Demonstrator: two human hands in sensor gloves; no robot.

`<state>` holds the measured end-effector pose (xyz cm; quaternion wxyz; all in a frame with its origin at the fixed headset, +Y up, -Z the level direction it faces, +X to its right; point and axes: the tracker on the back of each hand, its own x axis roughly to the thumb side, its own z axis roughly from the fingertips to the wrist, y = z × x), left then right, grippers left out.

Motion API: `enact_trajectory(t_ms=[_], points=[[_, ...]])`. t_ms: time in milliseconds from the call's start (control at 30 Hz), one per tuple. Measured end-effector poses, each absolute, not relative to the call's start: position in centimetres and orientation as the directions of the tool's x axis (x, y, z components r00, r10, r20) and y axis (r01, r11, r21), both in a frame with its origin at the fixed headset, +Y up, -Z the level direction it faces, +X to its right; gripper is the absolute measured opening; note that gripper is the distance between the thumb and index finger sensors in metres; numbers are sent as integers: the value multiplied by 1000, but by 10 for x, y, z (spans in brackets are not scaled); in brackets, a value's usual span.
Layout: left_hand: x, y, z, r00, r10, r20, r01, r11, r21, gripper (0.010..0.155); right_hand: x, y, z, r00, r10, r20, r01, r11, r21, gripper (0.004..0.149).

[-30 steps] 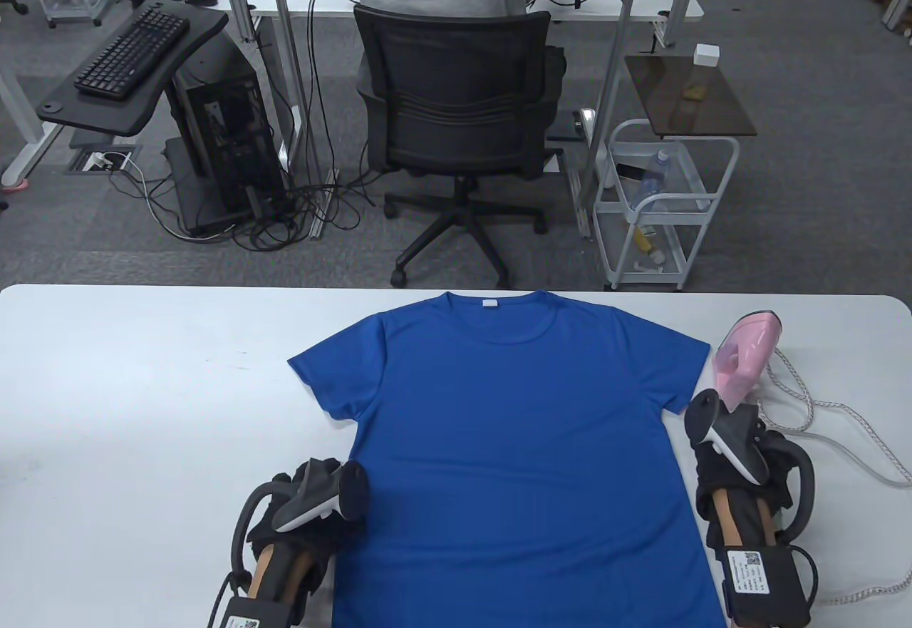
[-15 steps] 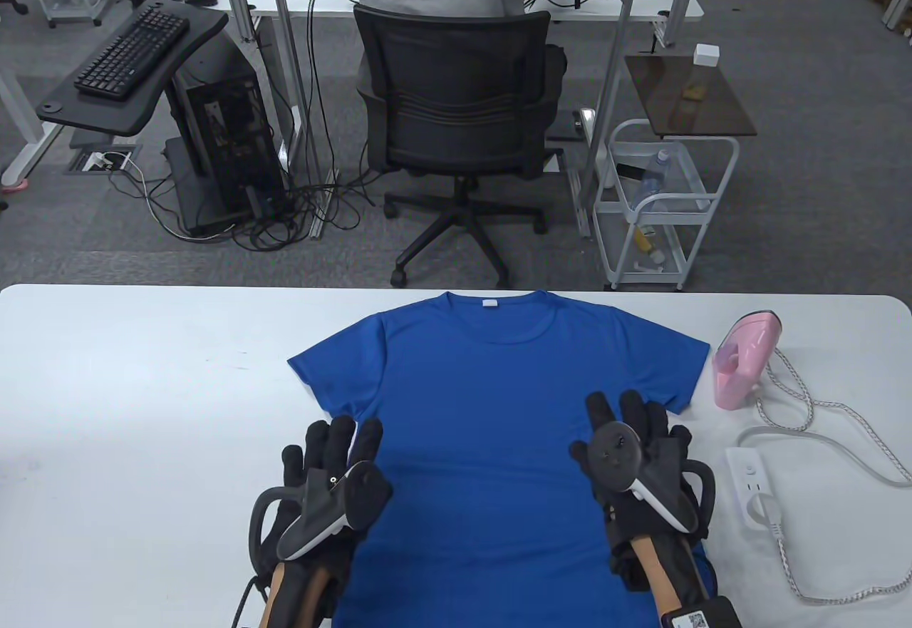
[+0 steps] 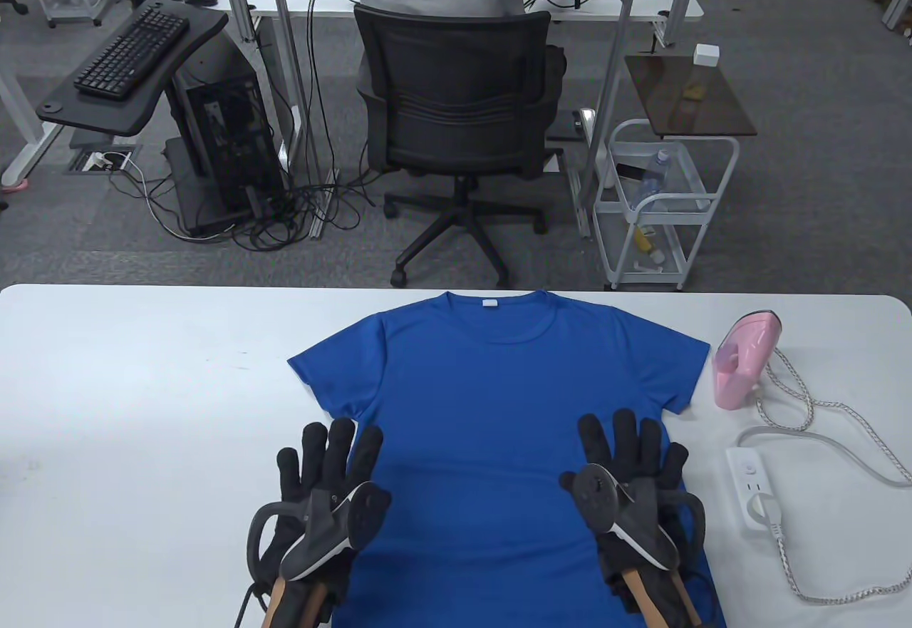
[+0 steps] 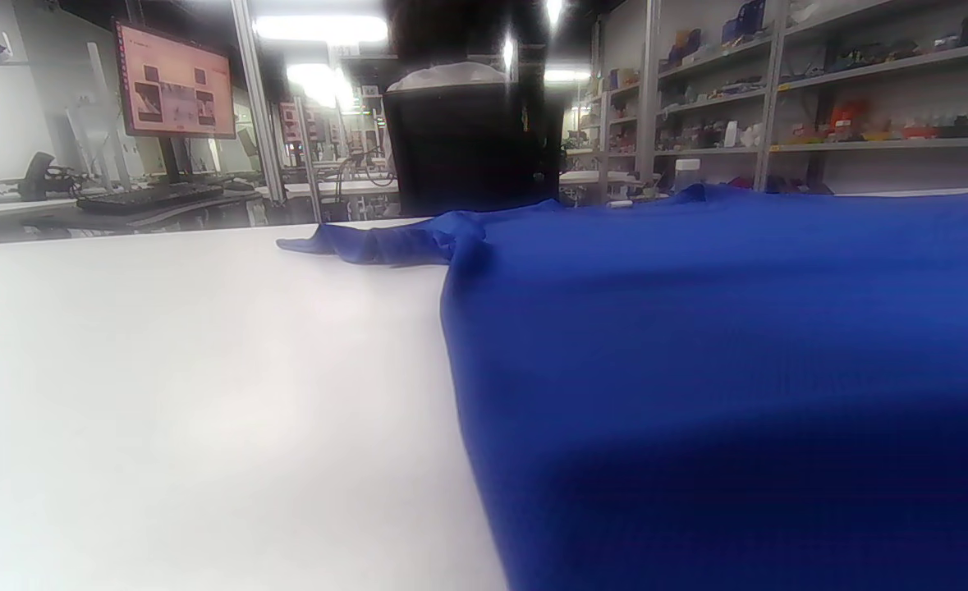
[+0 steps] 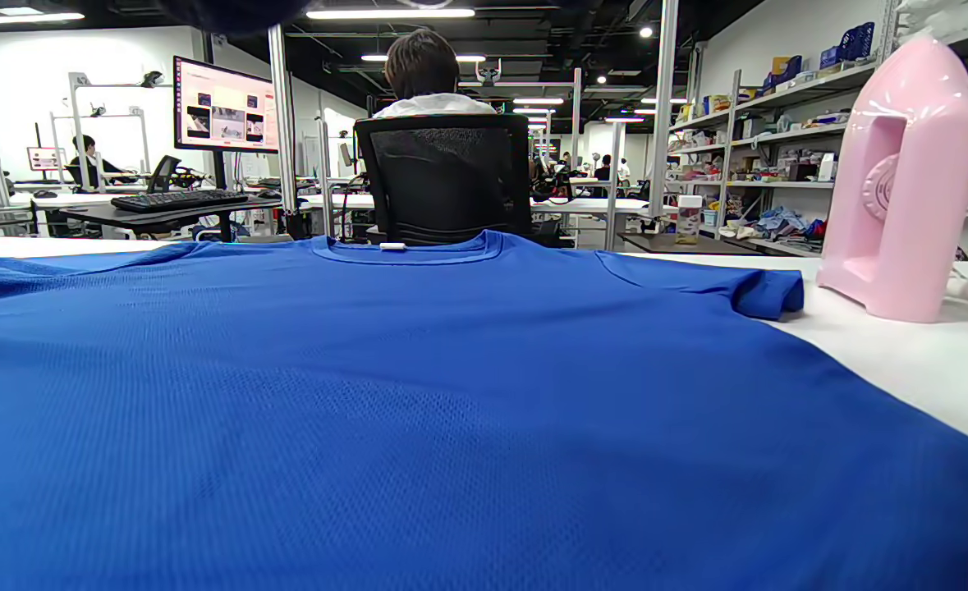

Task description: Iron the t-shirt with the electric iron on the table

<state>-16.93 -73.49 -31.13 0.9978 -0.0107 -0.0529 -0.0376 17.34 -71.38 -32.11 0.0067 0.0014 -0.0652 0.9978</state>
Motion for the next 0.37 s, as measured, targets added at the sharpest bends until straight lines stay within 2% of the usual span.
enact_trajectory(t_ms=[367], points=[[-168, -741, -311, 989, -80, 120, 87, 995, -52, 85, 178, -722, -325, -1000, 11, -23, -8, -995, -101, 75]])
